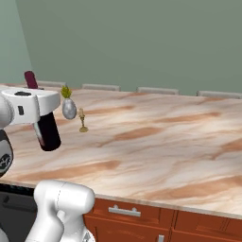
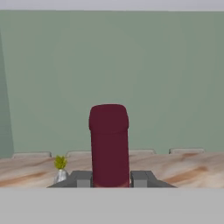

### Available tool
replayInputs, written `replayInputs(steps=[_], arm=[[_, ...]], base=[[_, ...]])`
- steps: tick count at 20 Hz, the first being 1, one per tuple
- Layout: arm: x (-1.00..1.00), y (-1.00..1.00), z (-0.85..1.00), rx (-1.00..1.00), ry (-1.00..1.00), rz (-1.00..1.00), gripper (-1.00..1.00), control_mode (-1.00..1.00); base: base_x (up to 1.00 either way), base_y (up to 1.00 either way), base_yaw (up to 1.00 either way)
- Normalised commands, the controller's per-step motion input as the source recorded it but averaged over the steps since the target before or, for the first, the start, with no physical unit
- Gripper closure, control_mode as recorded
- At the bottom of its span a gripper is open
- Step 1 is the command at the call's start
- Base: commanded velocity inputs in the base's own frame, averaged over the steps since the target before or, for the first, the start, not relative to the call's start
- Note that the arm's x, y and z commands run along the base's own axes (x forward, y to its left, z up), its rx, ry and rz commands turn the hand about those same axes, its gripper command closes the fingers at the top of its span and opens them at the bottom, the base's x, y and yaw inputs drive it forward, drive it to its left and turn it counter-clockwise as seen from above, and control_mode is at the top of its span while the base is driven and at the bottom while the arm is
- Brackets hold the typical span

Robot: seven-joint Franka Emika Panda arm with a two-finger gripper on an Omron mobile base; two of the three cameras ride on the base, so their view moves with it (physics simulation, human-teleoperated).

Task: Open the cabinet directly in front. Then move the wine and the mug to the dining counter with the candle on it.

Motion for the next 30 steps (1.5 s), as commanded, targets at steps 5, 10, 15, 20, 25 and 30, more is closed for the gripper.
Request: replayInputs(steps=[5,10,15,20,25,30], arm=[[0.37,0.0,0.0,0.0,0.04,0.04,1.0,-1.0],[0.24,0.0,-0.11,0.0,0.0,0.04,1.0,-1.0],[0.22,0.0,-0.22,0.0,0.0,0.04,1.0,-1.0],[0.35,0.0,-0.23,0.0,0.0,0.06,1.0,-1.0],[0.41,0.0,-0.14,0.0,0.0,0.06,1.0,-1.0],[0.42,0.0,-0.13,0.0,0.0,0.07,1.0,-1.0]], base=[[0.0,0.0,0.0],[0.0,0.0,0.0],[0.0,0.0,0.0],[0.0,0.0,0.0],[0.0,0.0,0.0],[0.0,0.0,0.0]])
